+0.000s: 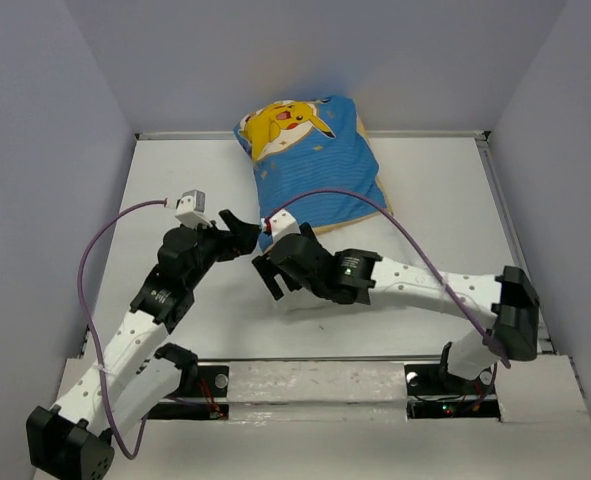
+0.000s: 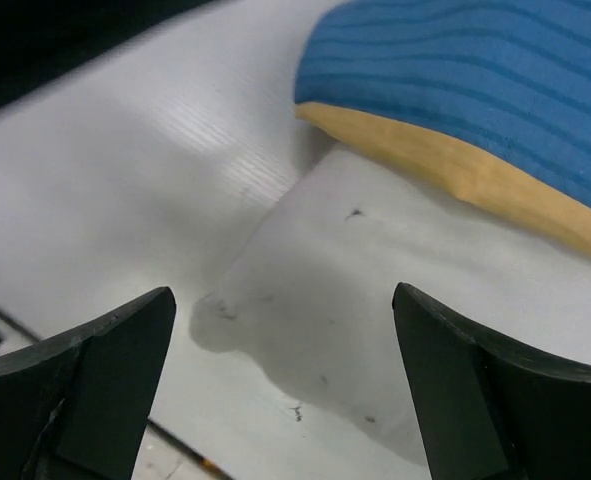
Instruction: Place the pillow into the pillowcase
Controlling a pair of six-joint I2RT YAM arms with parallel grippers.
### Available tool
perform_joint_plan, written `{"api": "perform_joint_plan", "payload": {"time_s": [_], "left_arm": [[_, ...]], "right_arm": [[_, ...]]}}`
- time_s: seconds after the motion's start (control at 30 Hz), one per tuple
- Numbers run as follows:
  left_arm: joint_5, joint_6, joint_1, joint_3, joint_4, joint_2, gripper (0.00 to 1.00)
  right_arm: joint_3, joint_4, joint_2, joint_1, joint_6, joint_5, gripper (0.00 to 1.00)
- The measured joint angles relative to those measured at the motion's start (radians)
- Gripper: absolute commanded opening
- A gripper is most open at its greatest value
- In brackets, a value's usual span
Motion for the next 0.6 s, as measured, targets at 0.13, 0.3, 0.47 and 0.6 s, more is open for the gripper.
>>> {"api": "perform_joint_plan", "payload": {"time_s": [0.13, 0.3, 0.47, 0.6], "left_arm": [[-0.044, 0.003, 0.013, 0.0, -0.039, -0.119, 0.96], [-0.126, 0.034, 0.029, 0.027, -0.142, -0.191, 0.96], [-0.209, 0.081, 0.026, 0.113, -0.226, -0.236, 0.96], [-0.307, 0.137, 0.026, 0.218, -0.252, -0.27, 0.96]], "right_arm": [[0.082, -0.097, 0.203, -0.01, -0.004, 0.169, 0.95], [0.159, -0.146, 0.422, -0.022, 0.0, 0.329, 0.0], [0.201, -0.156, 0.448, -0.021, -0.04, 0.373, 0.0], [0.169, -0.06, 0.246, -0.012, -0.169, 0.126, 0.0]]}}
